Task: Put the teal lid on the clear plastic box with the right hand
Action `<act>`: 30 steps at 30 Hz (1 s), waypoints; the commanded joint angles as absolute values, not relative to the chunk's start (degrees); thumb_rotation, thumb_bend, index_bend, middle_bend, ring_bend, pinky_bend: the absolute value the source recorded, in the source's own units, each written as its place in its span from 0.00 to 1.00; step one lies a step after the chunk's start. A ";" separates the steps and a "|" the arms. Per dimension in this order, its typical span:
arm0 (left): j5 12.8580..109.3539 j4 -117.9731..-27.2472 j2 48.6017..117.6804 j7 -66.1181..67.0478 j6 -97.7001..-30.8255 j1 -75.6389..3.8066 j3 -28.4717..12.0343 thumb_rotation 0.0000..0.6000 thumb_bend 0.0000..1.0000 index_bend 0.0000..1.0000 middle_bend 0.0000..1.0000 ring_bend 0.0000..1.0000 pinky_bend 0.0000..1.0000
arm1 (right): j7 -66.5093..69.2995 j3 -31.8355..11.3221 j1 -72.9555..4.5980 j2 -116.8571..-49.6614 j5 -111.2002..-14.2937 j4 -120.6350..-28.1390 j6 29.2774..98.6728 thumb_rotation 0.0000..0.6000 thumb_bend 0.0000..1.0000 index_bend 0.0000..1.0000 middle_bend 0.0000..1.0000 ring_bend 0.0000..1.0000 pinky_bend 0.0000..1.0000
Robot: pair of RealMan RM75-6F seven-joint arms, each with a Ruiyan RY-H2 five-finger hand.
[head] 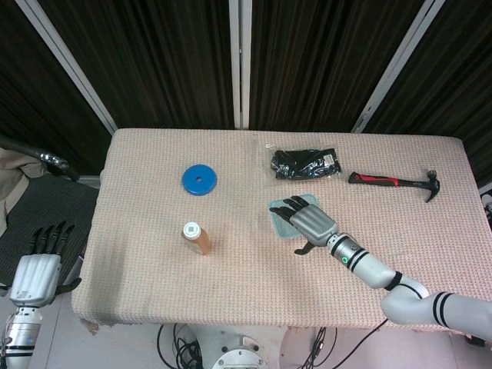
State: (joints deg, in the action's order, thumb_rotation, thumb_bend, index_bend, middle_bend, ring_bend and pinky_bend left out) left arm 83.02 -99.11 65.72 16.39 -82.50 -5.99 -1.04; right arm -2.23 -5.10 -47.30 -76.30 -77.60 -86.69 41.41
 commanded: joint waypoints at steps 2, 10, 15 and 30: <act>82.89 -98.93 65.78 16.13 -82.64 -5.79 -0.96 1.00 0.00 0.00 0.00 0.00 0.00 | -2.69 -5.61 -47.88 -77.31 -76.52 -85.38 41.03 1.00 0.00 0.00 0.16 0.00 0.00; 82.76 -98.45 65.99 15.55 -82.63 -5.52 -0.75 1.00 0.00 0.00 0.00 0.00 0.00 | -4.09 -5.06 -49.05 -79.81 -74.39 -82.71 38.40 1.00 0.00 0.00 0.17 0.00 0.00; 82.62 -98.23 65.99 15.28 -82.63 -5.42 -0.76 1.00 0.00 0.00 0.00 0.00 0.00 | -4.30 -4.59 -48.84 -80.25 -74.14 -82.23 38.48 1.00 0.00 0.00 0.17 0.00 0.00; 82.96 -97.76 66.29 14.66 -83.13 -4.99 -0.61 1.00 0.00 0.00 0.00 0.00 0.00 | -4.24 0.16 -41.05 -71.90 -84.10 -92.30 52.01 1.00 0.00 0.00 0.19 0.00 0.00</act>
State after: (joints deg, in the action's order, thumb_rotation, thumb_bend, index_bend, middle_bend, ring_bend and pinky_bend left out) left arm 82.96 -97.77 66.29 14.67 -83.14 -4.99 -0.61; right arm -4.28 -1.12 -42.33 -73.02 -82.77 -91.03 50.95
